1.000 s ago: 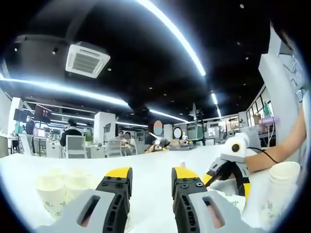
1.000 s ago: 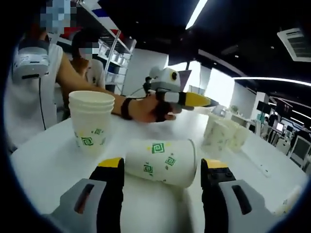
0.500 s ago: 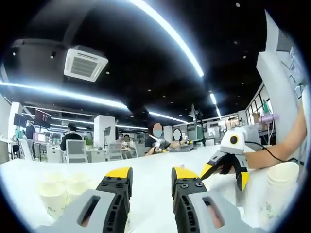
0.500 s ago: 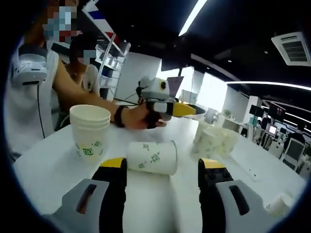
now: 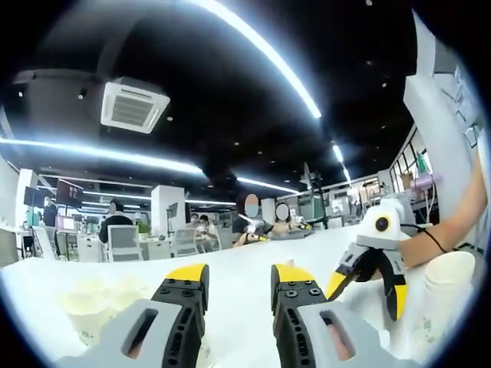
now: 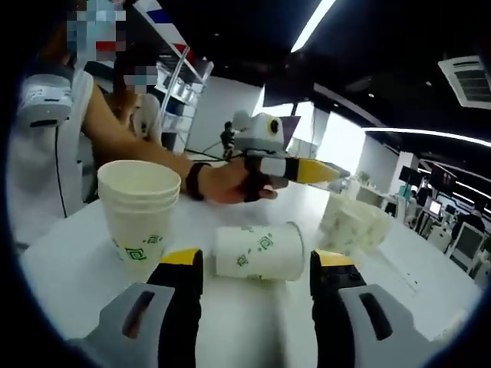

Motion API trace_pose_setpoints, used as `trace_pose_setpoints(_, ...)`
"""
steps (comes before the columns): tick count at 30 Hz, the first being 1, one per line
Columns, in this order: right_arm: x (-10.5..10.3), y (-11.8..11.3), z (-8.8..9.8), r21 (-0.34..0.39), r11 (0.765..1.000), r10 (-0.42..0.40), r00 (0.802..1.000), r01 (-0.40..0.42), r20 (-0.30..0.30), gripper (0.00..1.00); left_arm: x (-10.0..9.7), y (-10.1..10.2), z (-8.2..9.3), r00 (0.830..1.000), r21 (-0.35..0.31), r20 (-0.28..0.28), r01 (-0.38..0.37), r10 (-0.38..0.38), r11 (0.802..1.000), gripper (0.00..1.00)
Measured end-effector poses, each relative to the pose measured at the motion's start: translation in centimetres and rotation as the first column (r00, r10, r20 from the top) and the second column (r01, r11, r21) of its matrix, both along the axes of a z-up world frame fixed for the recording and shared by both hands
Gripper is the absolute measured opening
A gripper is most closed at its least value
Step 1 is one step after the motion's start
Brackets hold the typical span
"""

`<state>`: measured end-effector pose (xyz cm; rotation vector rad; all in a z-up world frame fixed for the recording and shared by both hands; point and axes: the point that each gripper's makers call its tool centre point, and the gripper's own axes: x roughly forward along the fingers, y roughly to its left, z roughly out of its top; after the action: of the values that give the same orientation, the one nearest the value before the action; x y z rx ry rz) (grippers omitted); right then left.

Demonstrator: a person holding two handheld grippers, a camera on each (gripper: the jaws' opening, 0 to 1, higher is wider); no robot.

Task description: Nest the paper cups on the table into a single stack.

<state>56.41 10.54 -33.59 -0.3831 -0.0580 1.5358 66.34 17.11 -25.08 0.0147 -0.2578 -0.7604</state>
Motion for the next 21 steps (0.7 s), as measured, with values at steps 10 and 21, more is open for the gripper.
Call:
trace_pose_setpoints(10, 1.0, 0.9, -0.9, -0.025, 0.998, -0.064, 0.998, 0.063, -0.004, 0.62, -0.1, -0.8, -0.6, 1.0, 0.026, -0.005, 0.021, -0.02, 0.999, 0.34)
trace_pose_setpoints(21, 2.1, 0.3, -0.8, -0.001, 0.993, -0.117, 0.99, 0.117, -0.084, 0.62, 0.1, -0.9, -0.9, 0.999, 0.032, -0.013, 0.034, -0.033, 0.999, 0.34)
